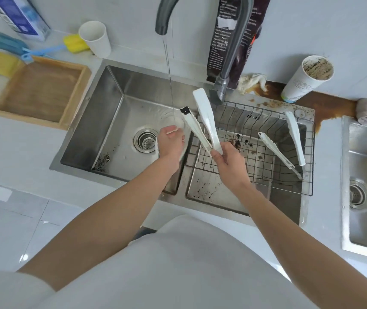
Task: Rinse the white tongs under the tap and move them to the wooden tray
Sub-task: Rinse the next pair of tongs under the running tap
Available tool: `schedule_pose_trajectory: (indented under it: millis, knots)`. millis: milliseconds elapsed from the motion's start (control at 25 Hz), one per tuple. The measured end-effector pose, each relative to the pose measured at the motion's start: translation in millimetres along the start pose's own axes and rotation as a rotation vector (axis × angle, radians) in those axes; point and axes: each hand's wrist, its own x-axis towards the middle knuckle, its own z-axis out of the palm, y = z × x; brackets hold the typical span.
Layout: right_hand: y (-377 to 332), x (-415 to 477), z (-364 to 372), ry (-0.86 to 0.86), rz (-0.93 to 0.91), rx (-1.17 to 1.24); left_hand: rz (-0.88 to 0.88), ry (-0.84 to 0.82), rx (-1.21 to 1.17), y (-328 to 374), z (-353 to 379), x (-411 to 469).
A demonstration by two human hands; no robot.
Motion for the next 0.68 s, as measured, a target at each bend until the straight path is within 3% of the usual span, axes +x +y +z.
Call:
schedule_pose_trajectory:
  millis: [680]
  knots:
    - [-75.7,24.7,71.5,0.200,0.166,0.038,-0.084,-0.363,0.065,70.6,-2.1,91.5]
